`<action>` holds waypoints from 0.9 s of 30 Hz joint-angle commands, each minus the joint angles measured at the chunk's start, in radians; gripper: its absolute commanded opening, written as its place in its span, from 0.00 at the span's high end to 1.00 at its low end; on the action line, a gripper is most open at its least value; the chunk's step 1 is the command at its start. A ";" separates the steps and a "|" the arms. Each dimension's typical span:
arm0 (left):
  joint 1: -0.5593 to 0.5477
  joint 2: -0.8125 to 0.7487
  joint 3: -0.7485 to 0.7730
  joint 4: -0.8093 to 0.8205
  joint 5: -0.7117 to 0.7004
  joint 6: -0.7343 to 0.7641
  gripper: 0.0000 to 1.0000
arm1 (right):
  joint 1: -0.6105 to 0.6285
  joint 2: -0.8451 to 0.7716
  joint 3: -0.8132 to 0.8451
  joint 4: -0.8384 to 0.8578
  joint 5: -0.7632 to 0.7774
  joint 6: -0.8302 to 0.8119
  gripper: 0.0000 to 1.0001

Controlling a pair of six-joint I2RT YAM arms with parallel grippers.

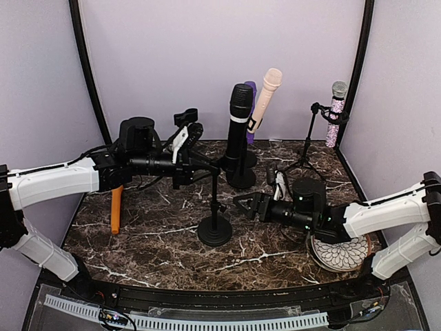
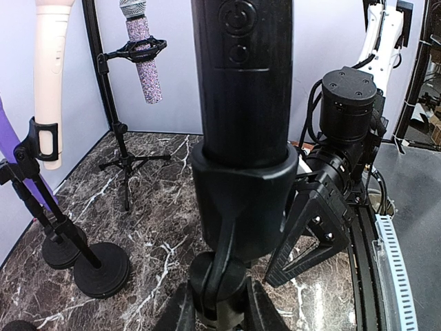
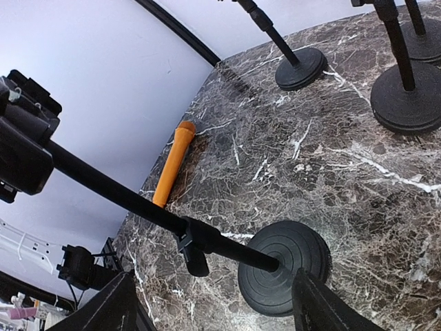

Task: Remove the microphone from the stand
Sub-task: Unscrew the knob on the stand of the microphone stand.

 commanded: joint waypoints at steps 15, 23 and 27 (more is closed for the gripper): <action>-0.012 0.017 0.007 -0.128 -0.052 0.015 0.78 | 0.035 0.083 0.234 -0.211 0.026 -0.265 0.43; -0.014 0.029 0.009 -0.128 -0.047 0.014 0.78 | 0.063 0.155 0.243 -0.190 0.004 -0.253 0.51; -0.013 0.022 0.007 -0.128 -0.050 0.018 0.78 | 0.066 0.153 0.206 -0.156 0.013 -0.226 0.53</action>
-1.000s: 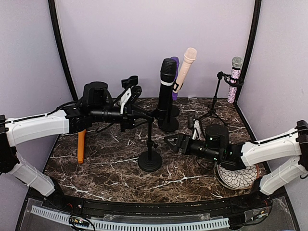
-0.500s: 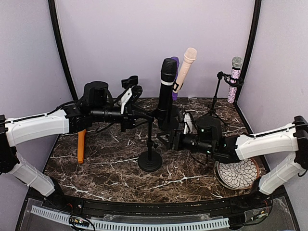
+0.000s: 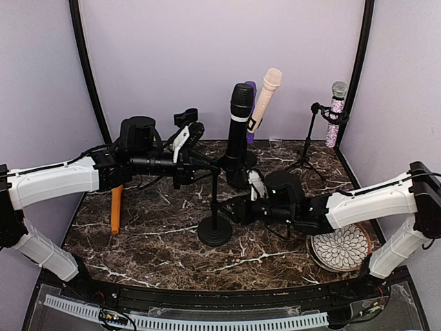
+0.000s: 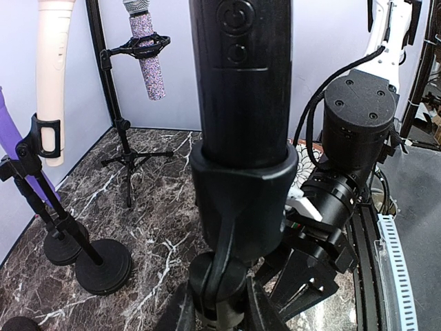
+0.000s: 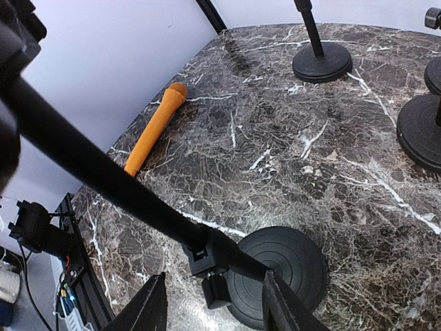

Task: Remove the microphone from the stand
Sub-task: Unscrew the knob on the stand of the microphone stand.

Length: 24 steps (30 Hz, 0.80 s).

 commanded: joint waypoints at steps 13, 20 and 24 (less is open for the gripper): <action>-0.008 0.034 -0.006 -0.105 -0.020 0.017 0.78 | 0.034 0.006 -0.026 0.056 0.064 -0.045 0.74; -0.009 0.039 -0.005 -0.105 -0.016 0.016 0.78 | 0.033 0.024 -0.029 0.093 0.078 -0.080 0.78; -0.010 0.040 -0.002 -0.124 -0.016 0.015 0.78 | 0.036 0.052 -0.022 0.118 0.058 -0.118 0.82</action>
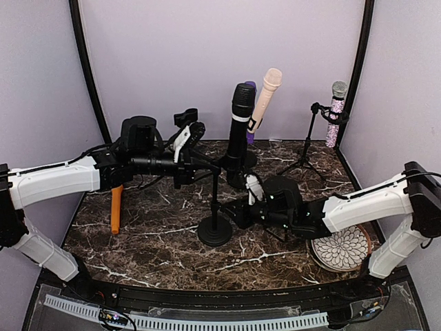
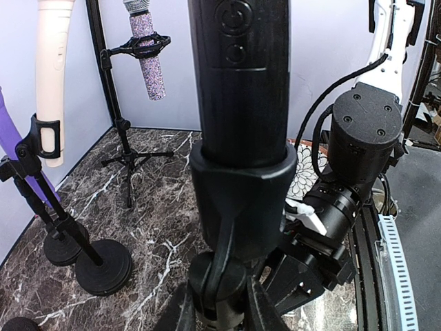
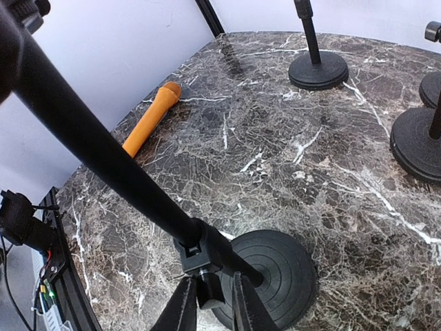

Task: Remove the microphone from the stand
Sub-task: Unscrew the knob on the stand of the microphone stand.

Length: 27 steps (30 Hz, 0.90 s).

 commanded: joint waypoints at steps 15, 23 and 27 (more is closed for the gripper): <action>-0.016 0.036 0.004 -0.148 -0.047 0.019 0.78 | 0.096 0.034 -0.052 0.207 0.198 -0.223 1.00; -0.016 0.038 0.003 -0.142 -0.045 0.012 0.79 | 0.183 0.097 -0.026 0.244 0.376 -0.325 1.00; -0.016 0.044 0.003 -0.142 -0.045 0.009 0.79 | 0.197 0.096 -0.032 0.267 0.388 -0.289 0.90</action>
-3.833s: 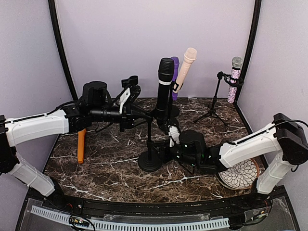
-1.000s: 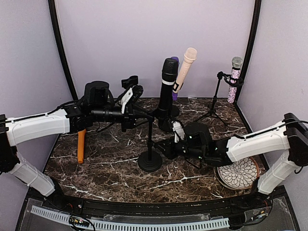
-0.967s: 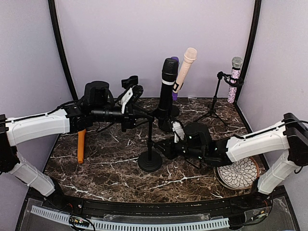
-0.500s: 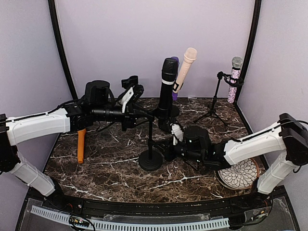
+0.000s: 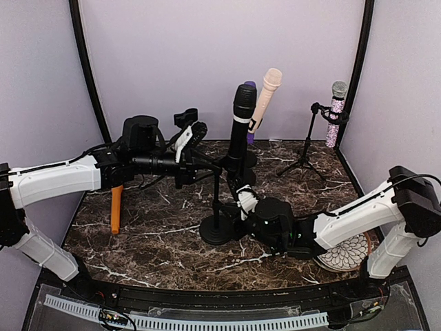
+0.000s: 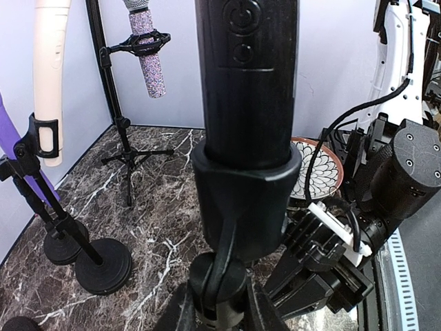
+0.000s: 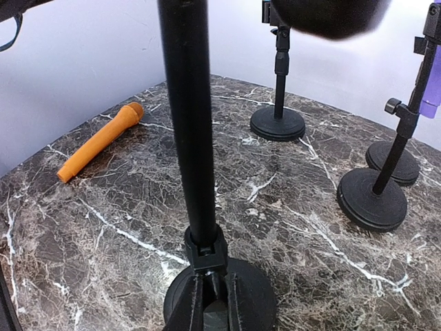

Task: Remove the microphone from the stand
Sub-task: Unscrew the knob on the stand of the microphone stand.

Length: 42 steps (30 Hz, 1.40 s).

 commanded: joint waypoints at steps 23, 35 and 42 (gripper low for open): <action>-0.009 0.038 -0.015 -0.118 -0.021 0.009 0.78 | -0.233 -0.249 -0.097 -0.087 -0.403 0.499 0.25; -0.009 0.023 -0.012 -0.127 -0.020 0.009 0.78 | -0.248 -0.088 -0.082 0.040 -0.567 0.566 0.24; -0.010 0.027 -0.008 -0.133 -0.027 0.014 0.79 | -0.259 -0.053 -0.053 0.056 -0.604 0.564 0.37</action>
